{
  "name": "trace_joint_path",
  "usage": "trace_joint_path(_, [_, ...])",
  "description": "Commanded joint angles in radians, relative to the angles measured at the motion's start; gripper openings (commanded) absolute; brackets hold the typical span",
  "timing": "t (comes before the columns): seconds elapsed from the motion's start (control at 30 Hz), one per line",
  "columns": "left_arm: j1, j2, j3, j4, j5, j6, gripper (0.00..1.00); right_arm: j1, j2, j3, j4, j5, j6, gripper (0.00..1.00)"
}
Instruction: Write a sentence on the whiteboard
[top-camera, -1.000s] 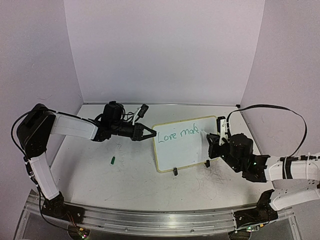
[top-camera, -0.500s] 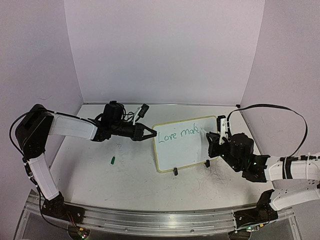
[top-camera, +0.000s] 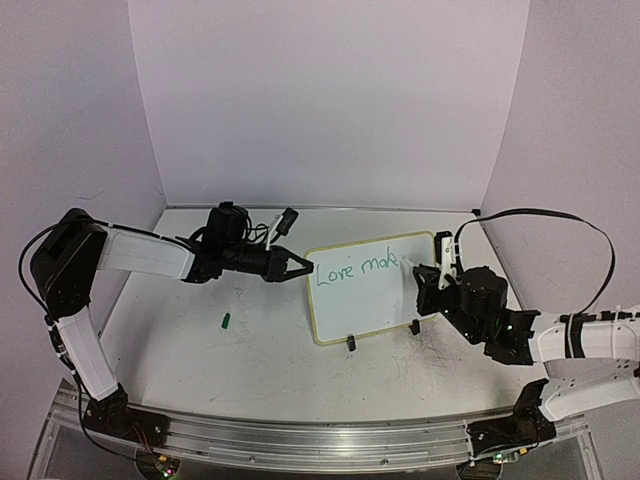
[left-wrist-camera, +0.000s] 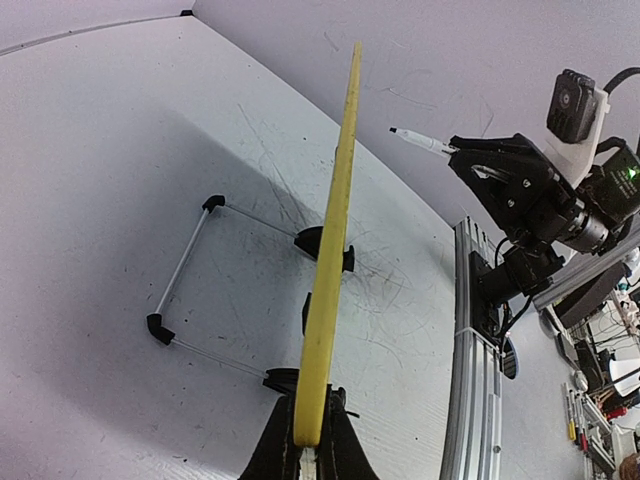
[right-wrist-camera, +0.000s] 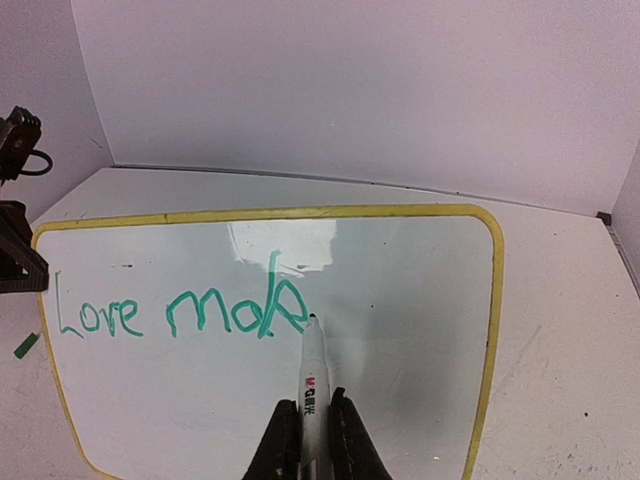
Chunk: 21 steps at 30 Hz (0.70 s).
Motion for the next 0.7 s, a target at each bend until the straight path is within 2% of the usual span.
trace_joint_path(0.0, [-0.007,-0.015,0.005,-0.074,-0.058,0.049,0.00,-0.002,-0.006,-0.008,0.023,0.013,0.010,0.00])
trace_joint_path(0.4, [-0.007,-0.008,0.008,-0.076,-0.057,0.050,0.00,-0.003,0.012,0.004,0.025,0.033,0.021,0.00])
trace_joint_path(0.57, [-0.007,-0.006,0.011,-0.076,-0.053,0.051,0.00,-0.003,0.031,0.014,0.048,-0.061,-0.030,0.00])
trace_joint_path(0.67, [-0.007,-0.007,0.011,-0.077,-0.051,0.051,0.00,-0.003,0.036,0.018,0.054,-0.048,-0.030,0.00])
